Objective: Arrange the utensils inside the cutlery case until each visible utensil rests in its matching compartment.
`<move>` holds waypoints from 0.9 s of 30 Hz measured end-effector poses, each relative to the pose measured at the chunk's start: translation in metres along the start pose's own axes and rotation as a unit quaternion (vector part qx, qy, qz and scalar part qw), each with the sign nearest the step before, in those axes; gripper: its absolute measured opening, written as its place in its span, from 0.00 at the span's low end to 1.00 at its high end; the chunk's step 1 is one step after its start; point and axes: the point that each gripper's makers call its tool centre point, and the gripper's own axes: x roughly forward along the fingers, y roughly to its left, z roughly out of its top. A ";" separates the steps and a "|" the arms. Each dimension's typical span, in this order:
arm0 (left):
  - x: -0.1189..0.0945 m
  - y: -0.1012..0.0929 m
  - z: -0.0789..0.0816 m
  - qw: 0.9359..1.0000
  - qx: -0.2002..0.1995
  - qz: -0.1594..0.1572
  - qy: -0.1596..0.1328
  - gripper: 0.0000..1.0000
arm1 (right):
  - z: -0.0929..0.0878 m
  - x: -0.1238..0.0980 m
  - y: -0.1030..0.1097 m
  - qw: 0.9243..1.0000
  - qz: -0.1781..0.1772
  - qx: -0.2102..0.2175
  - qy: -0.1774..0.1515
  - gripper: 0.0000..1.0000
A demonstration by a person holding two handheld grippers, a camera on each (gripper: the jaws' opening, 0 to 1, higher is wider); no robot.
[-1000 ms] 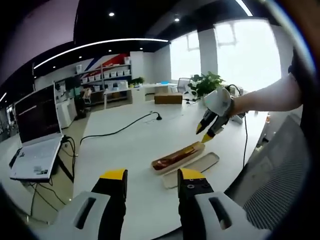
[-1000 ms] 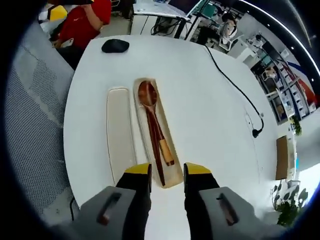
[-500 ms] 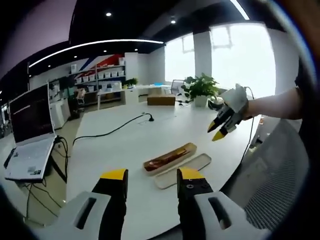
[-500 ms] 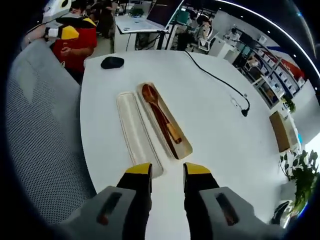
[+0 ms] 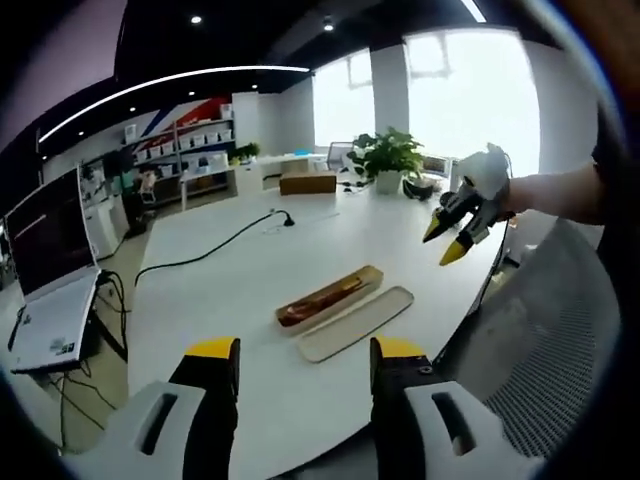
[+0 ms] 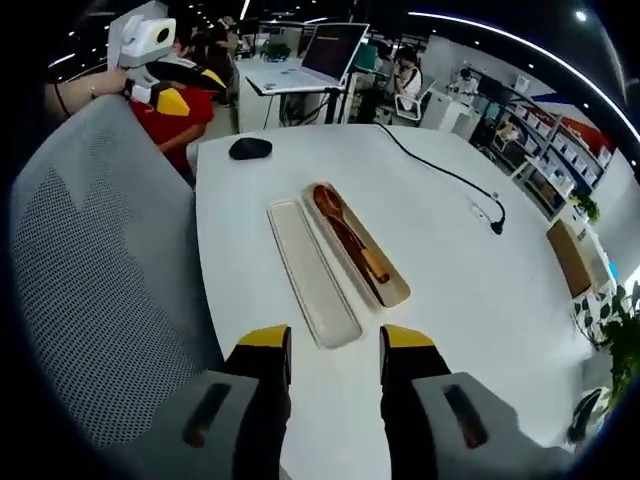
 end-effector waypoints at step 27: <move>0.036 -0.043 -0.010 0.980 0.042 -0.191 0.027 0.70 | -0.040 -0.003 0.008 0.998 0.020 0.060 -0.001 0.43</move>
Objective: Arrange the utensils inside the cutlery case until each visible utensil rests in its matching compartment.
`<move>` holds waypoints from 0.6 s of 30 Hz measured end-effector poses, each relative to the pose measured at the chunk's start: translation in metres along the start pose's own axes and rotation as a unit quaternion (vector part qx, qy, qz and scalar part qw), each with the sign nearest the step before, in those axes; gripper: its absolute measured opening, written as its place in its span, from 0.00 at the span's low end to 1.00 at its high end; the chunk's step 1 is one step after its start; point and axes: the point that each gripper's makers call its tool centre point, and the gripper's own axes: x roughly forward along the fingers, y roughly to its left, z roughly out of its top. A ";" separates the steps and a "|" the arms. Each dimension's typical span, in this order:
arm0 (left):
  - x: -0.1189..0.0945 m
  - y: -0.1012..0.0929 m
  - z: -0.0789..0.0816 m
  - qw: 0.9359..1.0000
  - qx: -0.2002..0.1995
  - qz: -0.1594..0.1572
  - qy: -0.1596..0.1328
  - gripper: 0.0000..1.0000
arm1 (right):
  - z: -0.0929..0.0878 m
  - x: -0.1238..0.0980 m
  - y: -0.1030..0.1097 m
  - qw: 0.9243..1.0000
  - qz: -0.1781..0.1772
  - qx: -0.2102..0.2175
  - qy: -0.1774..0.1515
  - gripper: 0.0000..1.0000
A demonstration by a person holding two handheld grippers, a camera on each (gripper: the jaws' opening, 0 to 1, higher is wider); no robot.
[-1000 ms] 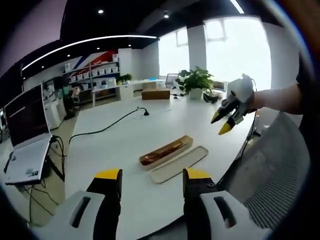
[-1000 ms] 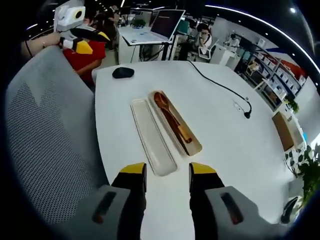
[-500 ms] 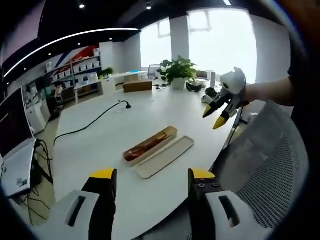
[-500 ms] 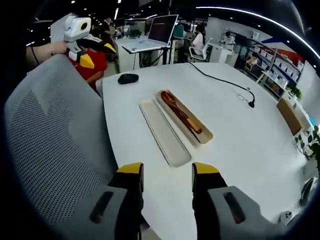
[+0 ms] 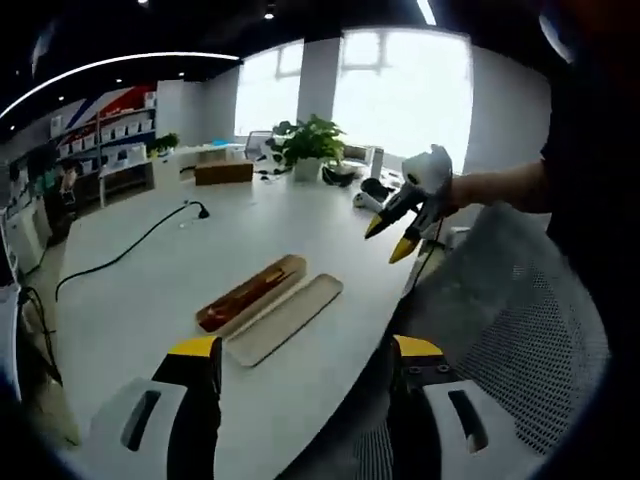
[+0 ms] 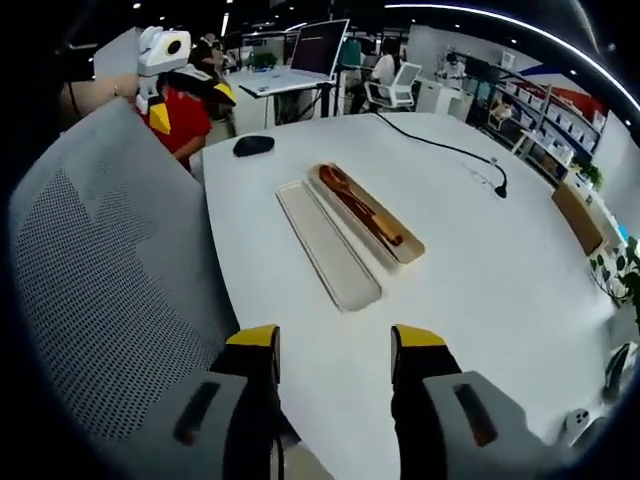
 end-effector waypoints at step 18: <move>0.059 0.029 -0.044 0.991 0.070 -0.058 0.099 0.69 | -0.026 0.031 -0.014 0.996 0.054 -0.042 0.057 0.43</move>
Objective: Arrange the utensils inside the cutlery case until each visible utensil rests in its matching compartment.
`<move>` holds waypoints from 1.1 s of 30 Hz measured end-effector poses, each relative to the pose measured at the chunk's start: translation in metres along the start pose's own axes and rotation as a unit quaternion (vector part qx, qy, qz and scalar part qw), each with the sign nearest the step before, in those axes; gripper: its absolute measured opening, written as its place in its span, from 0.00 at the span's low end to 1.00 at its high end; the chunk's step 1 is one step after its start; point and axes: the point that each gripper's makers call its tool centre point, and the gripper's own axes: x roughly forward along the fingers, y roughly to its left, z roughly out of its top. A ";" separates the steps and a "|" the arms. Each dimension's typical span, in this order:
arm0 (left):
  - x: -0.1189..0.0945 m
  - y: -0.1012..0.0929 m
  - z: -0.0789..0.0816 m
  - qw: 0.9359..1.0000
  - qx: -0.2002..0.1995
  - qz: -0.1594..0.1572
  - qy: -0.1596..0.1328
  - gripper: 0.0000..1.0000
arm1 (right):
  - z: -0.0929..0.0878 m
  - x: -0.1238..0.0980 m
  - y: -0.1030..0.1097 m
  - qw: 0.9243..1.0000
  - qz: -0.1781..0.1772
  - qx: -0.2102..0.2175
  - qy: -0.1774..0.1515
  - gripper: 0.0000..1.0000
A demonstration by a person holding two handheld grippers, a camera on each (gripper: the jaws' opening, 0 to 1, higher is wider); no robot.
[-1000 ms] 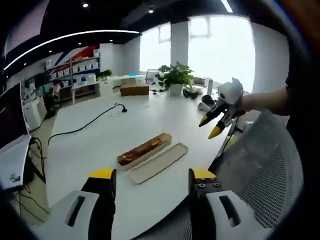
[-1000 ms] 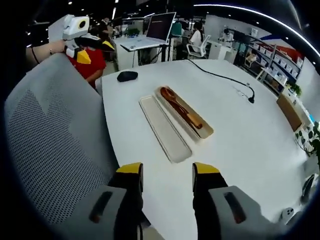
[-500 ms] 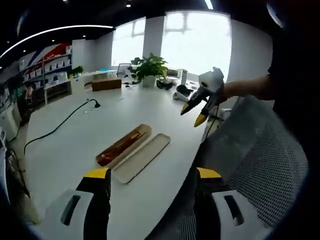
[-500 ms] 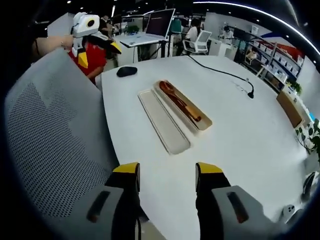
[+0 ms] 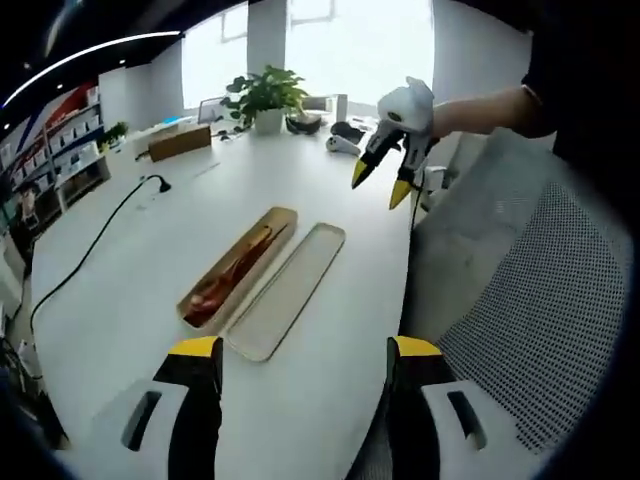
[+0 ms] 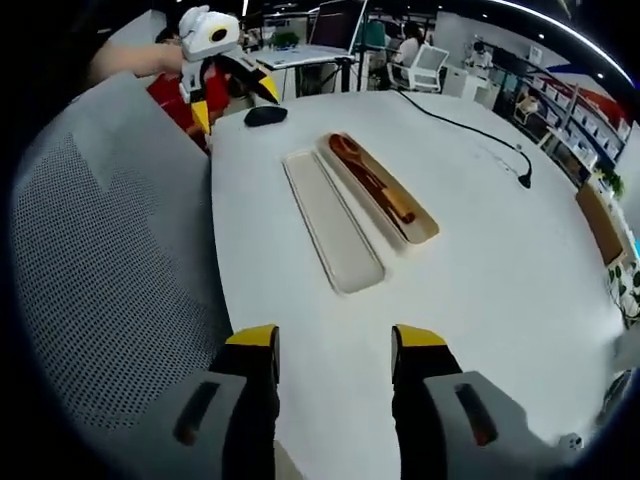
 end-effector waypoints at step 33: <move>0.076 0.028 -0.030 0.996 0.046 -0.050 0.063 0.69 | 0.024 0.078 -0.028 0.995 0.071 -0.069 0.019 0.44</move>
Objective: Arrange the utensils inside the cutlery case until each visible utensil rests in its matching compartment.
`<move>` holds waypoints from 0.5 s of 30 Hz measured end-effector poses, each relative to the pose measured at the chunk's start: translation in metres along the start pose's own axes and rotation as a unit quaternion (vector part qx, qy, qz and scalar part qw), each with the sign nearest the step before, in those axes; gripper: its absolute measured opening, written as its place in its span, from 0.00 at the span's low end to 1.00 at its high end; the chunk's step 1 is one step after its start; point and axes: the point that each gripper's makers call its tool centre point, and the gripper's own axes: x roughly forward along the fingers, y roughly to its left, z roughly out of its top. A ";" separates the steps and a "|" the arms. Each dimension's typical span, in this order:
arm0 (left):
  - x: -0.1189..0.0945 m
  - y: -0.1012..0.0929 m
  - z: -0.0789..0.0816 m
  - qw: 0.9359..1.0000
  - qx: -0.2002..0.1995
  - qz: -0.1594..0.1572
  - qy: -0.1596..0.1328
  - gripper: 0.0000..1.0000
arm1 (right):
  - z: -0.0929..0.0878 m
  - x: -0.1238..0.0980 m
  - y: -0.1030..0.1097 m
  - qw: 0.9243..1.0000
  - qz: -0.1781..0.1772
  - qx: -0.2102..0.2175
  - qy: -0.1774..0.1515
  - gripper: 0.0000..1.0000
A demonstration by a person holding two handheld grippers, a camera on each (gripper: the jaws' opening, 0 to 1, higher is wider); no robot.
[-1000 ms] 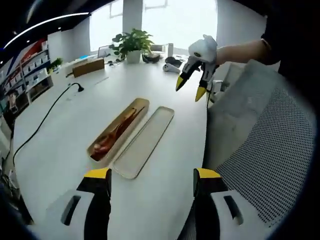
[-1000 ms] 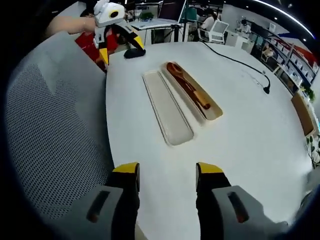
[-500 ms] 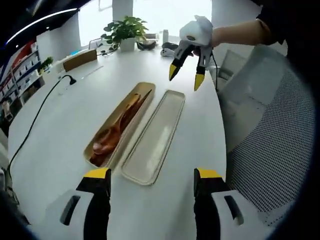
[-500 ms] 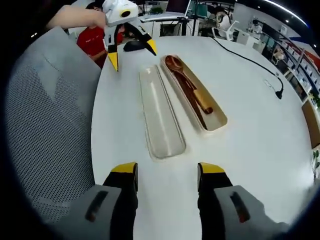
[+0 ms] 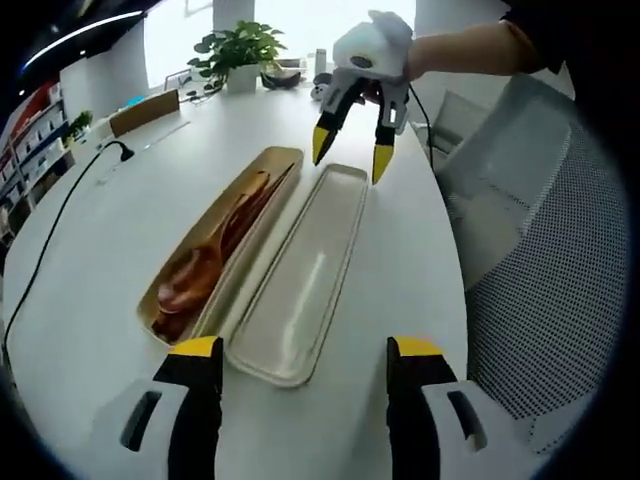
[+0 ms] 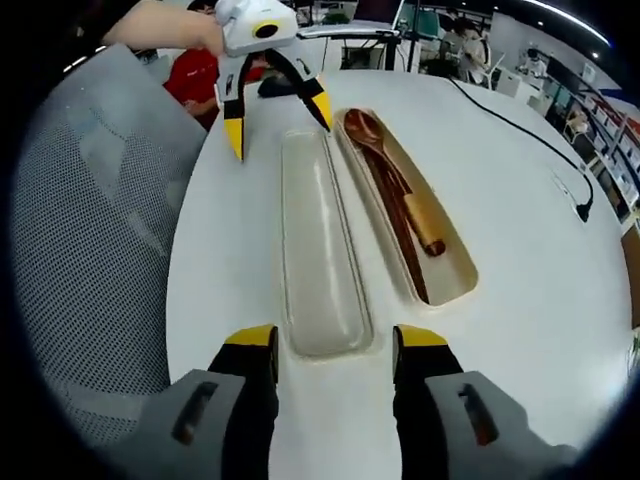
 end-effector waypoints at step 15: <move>0.004 0.011 0.003 1.000 0.012 0.015 -0.012 0.51 | 0.008 0.004 0.006 0.999 0.020 -0.047 0.001 0.39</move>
